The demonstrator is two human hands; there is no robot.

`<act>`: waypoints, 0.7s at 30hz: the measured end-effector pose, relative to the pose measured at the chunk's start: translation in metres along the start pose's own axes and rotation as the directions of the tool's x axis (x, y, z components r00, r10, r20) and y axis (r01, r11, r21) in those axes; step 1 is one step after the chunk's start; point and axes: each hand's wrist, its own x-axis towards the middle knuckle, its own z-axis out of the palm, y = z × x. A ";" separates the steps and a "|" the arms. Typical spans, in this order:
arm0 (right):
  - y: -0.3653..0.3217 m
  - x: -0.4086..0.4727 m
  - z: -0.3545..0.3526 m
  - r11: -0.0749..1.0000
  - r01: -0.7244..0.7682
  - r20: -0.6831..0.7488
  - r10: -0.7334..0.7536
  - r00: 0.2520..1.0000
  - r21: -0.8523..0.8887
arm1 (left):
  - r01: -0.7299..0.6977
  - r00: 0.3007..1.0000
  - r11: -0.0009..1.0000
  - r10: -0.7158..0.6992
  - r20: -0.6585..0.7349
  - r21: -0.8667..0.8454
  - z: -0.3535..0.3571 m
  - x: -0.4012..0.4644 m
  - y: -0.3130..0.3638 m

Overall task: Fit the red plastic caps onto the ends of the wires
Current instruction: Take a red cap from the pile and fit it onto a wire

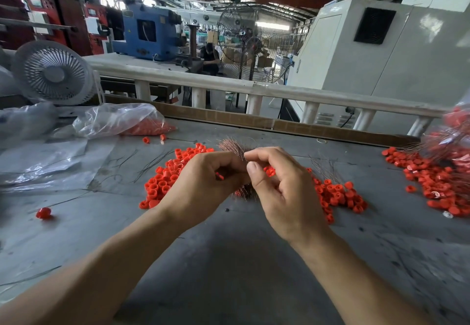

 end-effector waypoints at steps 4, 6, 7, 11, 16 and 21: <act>-0.001 -0.002 0.001 0.994 -0.053 0.096 0.044 0.994 0.091 | 0.029 0.999 0.990 -0.027 0.021 -0.140 0.001 0.000 -0.001; 0.000 -0.003 0.001 0.988 -0.082 0.097 0.069 0.993 0.130 | 0.064 0.998 0.977 -0.062 0.016 -0.205 0.001 0.001 -0.003; 0.000 -0.002 0.001 0.985 -0.096 0.101 0.082 0.992 0.145 | 0.080 0.997 0.969 -0.079 0.012 -0.235 0.001 0.001 -0.004; 0.004 -0.003 0.001 0.984 -0.123 0.110 0.109 0.988 0.125 | 0.129 0.990 0.931 -0.143 -0.016 -0.341 0.002 0.003 -0.002; 0.011 -0.006 0.002 0.989 -0.147 0.130 0.143 0.981 0.021 | 0.213 0.950 0.852 -0.295 -0.102 -0.478 -0.003 0.007 -0.004; 0.018 -0.005 0.002 0.981 -0.177 0.088 0.183 0.979 -0.075 | 0.249 0.869 0.792 -0.437 -0.231 -0.558 -0.009 0.009 -0.009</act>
